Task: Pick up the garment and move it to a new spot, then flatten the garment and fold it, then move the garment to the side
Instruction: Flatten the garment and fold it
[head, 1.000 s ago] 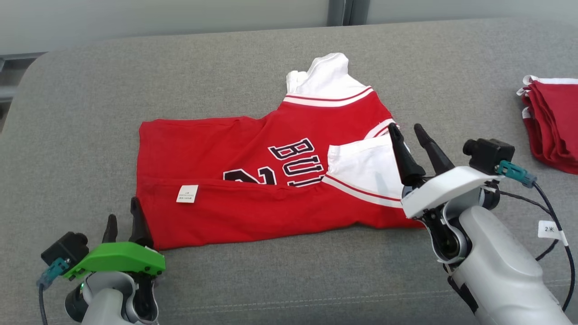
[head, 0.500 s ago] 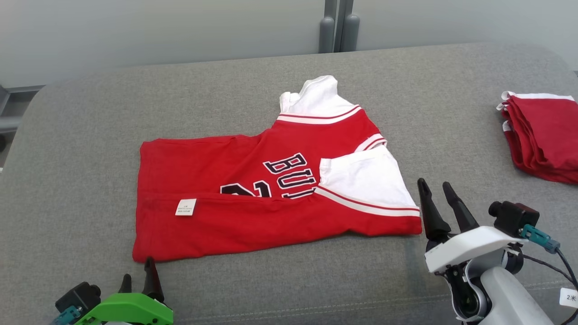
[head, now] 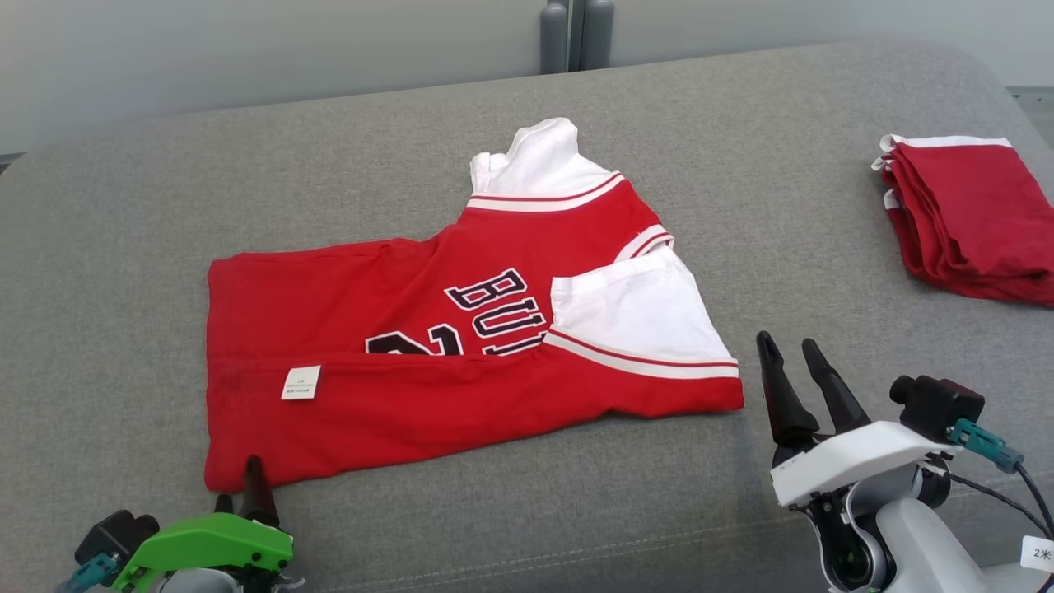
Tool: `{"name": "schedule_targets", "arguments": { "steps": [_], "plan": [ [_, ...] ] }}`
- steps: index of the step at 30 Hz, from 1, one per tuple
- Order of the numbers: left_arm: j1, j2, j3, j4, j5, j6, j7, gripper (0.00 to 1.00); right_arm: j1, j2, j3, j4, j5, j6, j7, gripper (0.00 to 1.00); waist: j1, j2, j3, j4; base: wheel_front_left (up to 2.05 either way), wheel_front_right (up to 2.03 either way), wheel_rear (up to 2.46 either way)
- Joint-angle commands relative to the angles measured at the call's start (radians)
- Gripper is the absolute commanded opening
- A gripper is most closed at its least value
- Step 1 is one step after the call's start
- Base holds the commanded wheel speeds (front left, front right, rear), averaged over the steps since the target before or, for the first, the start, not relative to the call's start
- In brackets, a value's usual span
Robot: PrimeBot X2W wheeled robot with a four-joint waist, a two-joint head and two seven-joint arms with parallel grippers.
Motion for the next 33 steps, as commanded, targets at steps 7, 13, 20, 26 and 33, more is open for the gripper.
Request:
{"name": "schedule_targets", "arguments": {
  "steps": [7,13,20,26,33],
  "plan": [
    [-0.060,-0.003,0.023,0.075,-0.054,-0.034,-0.027,0.37,0.017,0.007,-0.026,-0.023,-0.022,0.000,0.021,1.00,0.0000,0.0000,0.037,-0.031,0.00,0.00,0.00],
    [-0.092,-0.001,0.029,0.085,-0.062,-0.073,-0.097,0.00,0.044,0.020,-0.048,0.025,-0.033,0.000,0.059,1.00,0.0000,0.0000,0.044,-0.016,0.00,0.00,0.00],
    [-0.091,-0.001,0.021,0.077,-0.070,-0.084,-0.116,0.00,0.036,0.042,-0.052,0.111,-0.040,0.000,0.076,1.00,0.0000,0.0000,0.048,0.016,0.00,0.00,0.00],
    [-0.084,-0.001,0.010,0.092,-0.082,-0.054,-0.116,0.00,-0.030,0.060,-0.015,0.206,-0.006,0.000,0.087,1.00,0.0000,0.0000,0.060,0.041,0.00,0.00,0.00],
    [-0.100,-0.002,-0.008,0.122,-0.109,-0.056,-0.114,0.00,-0.115,0.069,0.029,0.332,0.115,0.000,0.115,1.00,0.0000,0.0000,0.073,0.059,0.00,0.00,0.00]
  ]
}}
